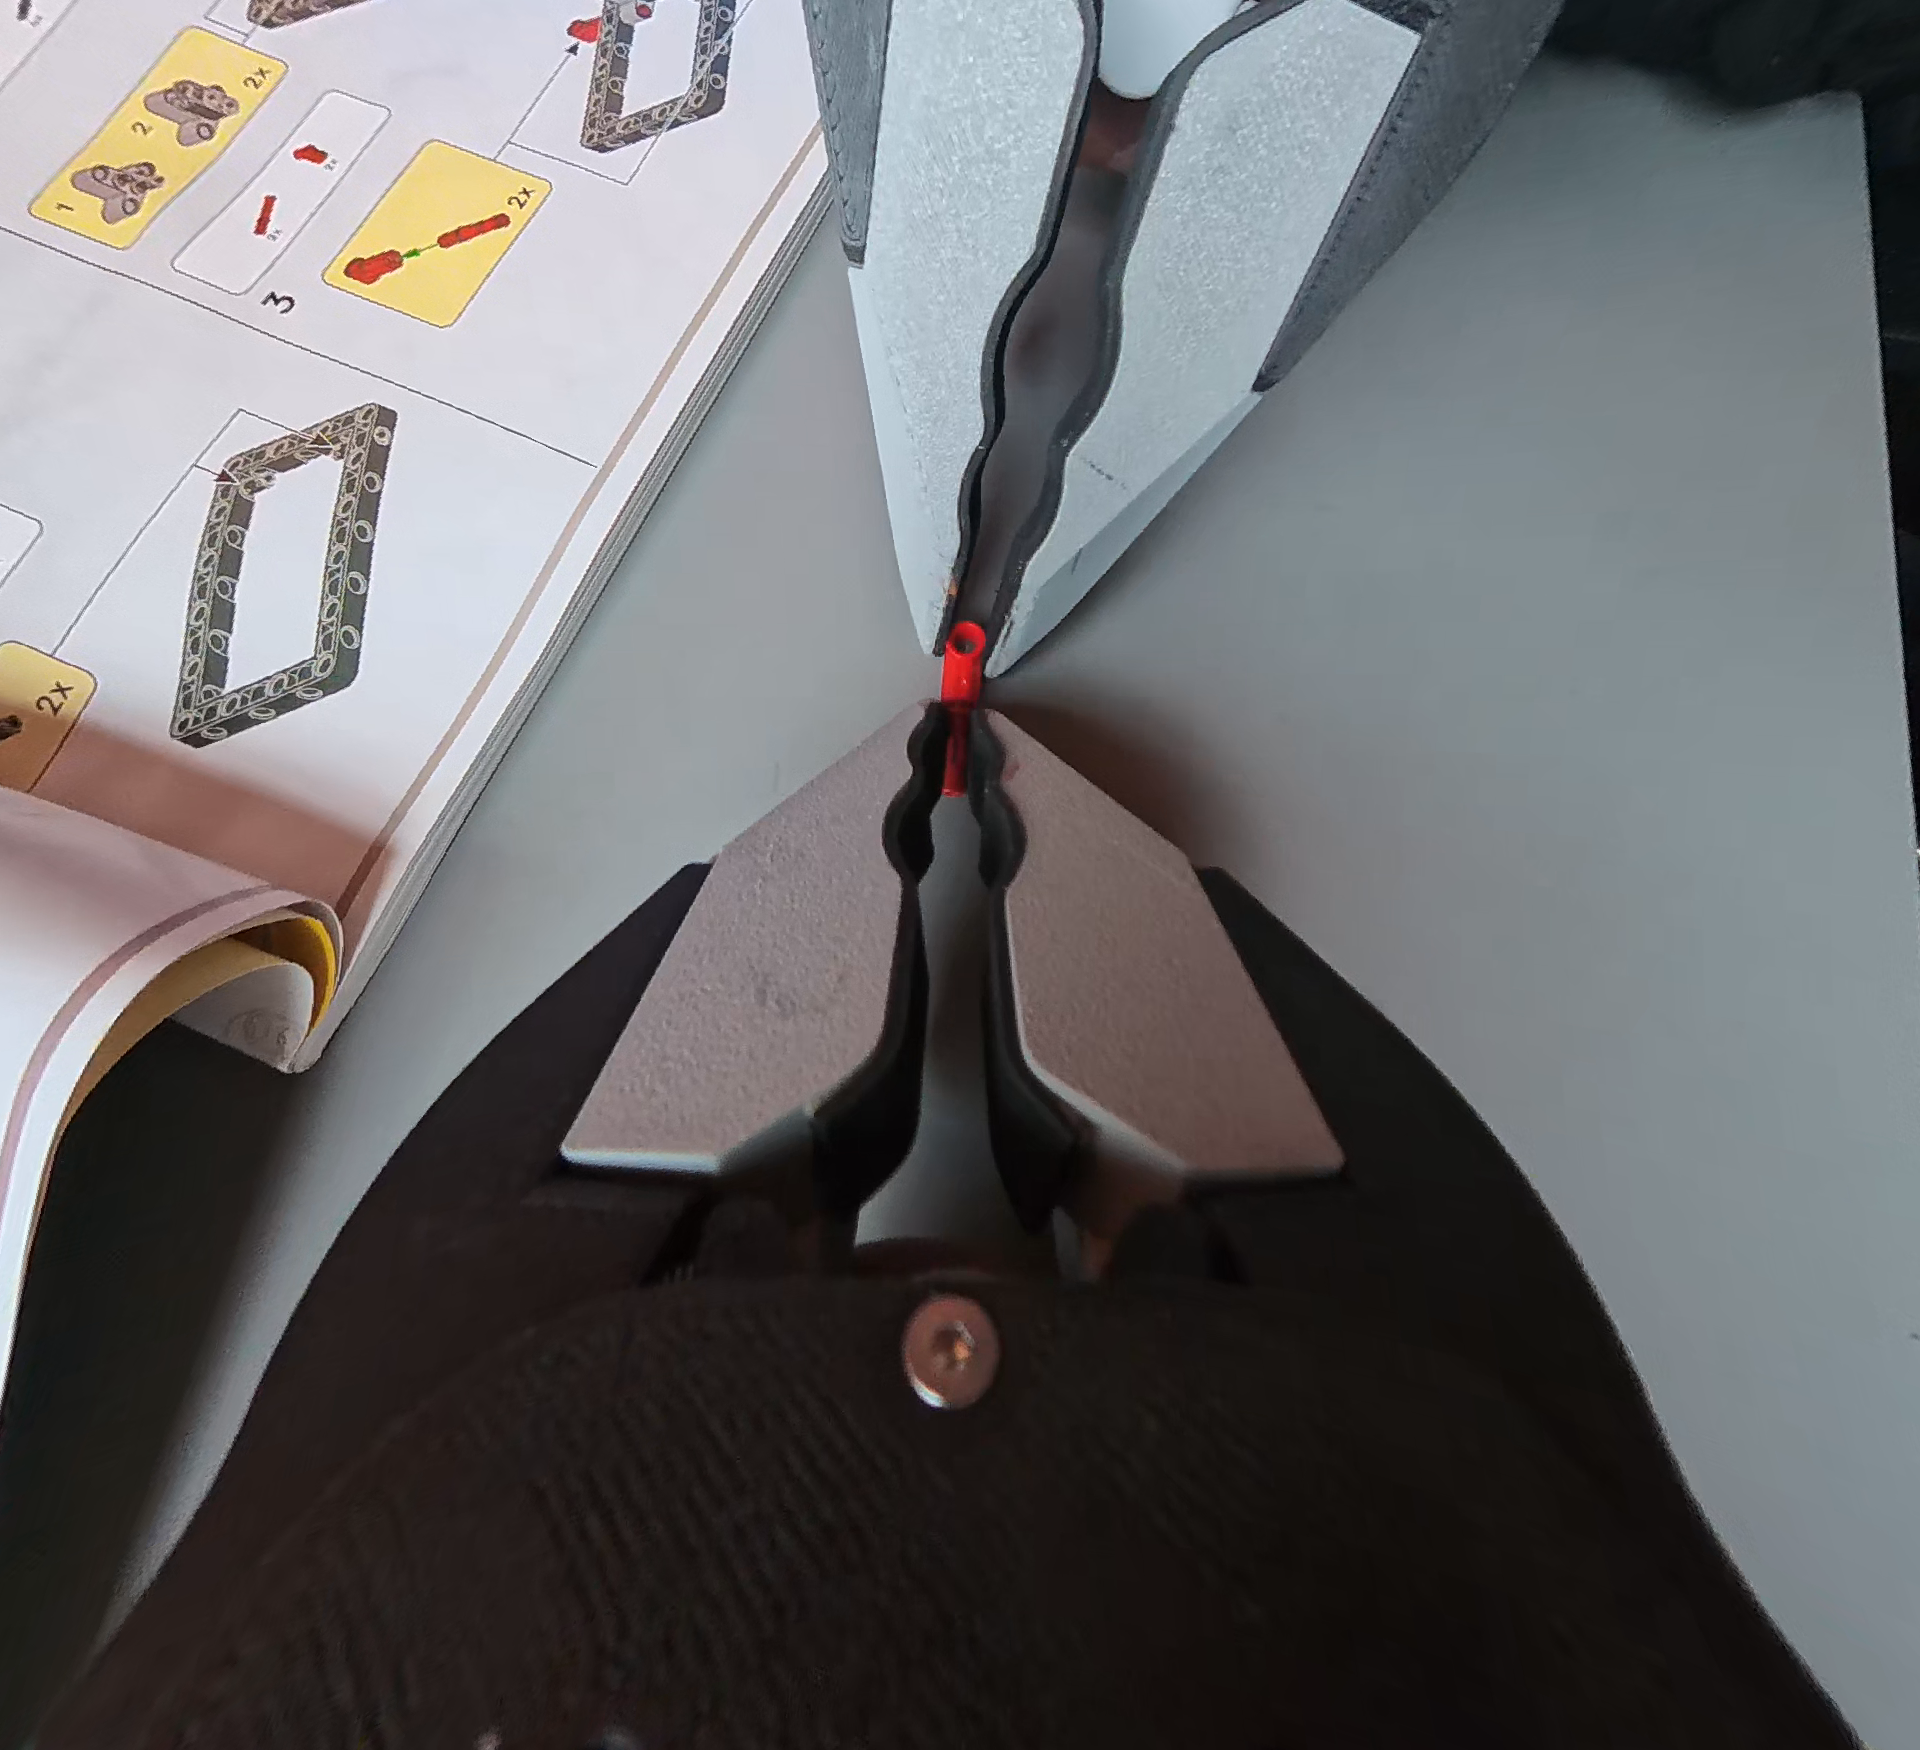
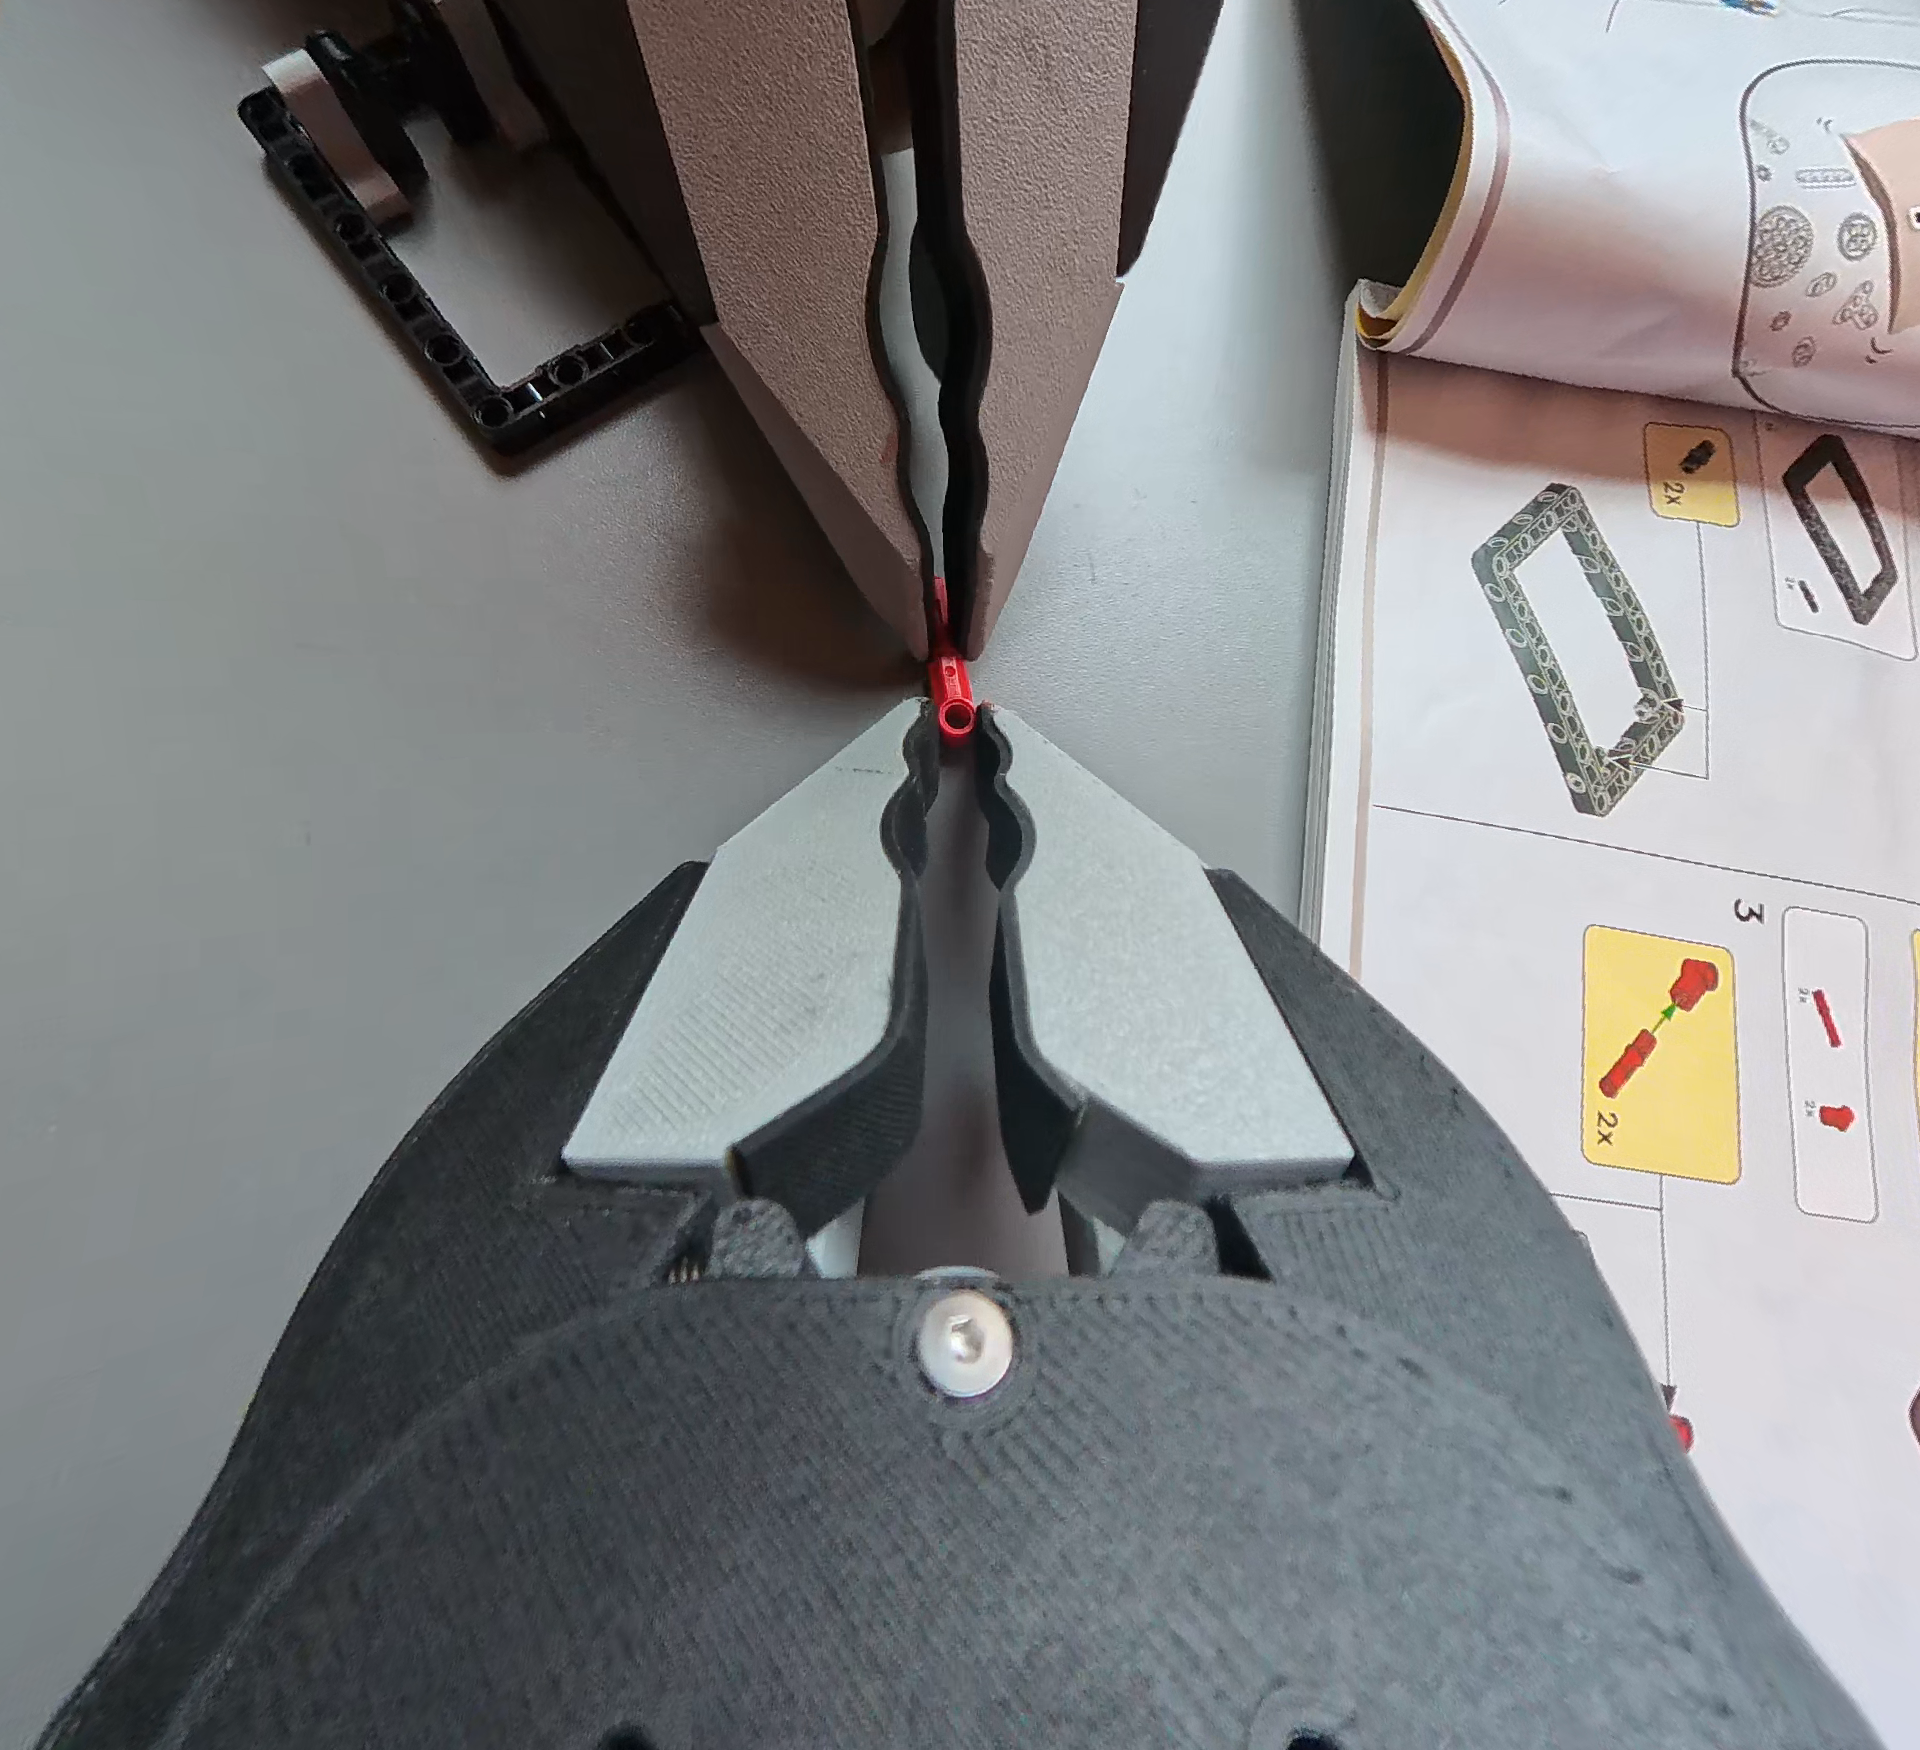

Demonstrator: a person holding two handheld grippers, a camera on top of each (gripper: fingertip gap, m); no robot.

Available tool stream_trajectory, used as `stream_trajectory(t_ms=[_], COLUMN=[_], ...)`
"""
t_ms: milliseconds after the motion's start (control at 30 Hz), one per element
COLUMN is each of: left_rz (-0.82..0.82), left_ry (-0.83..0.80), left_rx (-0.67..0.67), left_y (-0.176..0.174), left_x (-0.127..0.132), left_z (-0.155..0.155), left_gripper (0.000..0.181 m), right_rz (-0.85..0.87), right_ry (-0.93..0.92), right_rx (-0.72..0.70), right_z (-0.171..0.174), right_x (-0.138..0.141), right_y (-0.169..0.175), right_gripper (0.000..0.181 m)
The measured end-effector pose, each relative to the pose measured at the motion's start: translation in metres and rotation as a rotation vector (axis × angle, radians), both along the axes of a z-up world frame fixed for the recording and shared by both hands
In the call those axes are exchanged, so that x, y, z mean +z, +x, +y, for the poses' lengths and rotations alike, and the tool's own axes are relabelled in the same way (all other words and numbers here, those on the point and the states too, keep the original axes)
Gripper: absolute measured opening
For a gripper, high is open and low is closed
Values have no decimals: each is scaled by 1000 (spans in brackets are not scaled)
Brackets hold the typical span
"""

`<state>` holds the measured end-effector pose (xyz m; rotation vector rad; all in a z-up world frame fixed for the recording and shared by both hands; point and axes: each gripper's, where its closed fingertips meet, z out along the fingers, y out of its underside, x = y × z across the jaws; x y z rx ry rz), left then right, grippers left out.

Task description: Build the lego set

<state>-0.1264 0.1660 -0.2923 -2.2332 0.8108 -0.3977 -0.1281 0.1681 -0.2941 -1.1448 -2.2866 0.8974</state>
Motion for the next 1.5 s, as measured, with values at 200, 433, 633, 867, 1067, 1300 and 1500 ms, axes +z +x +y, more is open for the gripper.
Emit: stream_trajectory(t_ms=[200, 433, 633, 867, 1067, 1300, 1500], left_rz=[-8, 34, 36, -9, -29, -2, -63], left_ry=[-5, 10, -3, -15, -37, 45, 124], left_rx=[-36, -47, -47, -43, -46, -29, 6], left_y=[-1, -6, -8, -5, -4, -9, -14], left_x=[6, 3, -1, -1, -1, 5, 26], left_z=[-8, -10, -11, -9, -8, -2, -11], left_gripper=[9, 1, 4, 2, 1, 3, 2], right_rz=[0, 2, 0, -4, -4, 21, 138], right_ry=[-63, -63, -67, -59, -56, -102, -465], right_rx=[-1, 5, 9, 5, 4, -49, -107], right_z=[-3, -4, -5, -4, -3, 5, 7], right_x=[0, 0, 0, 0, 0, 8, 51], right_y=[-2, -2, -1, 0, 0, -1, 5], right_gripper=[5, 4, 4, 4, 4, 13, 25])
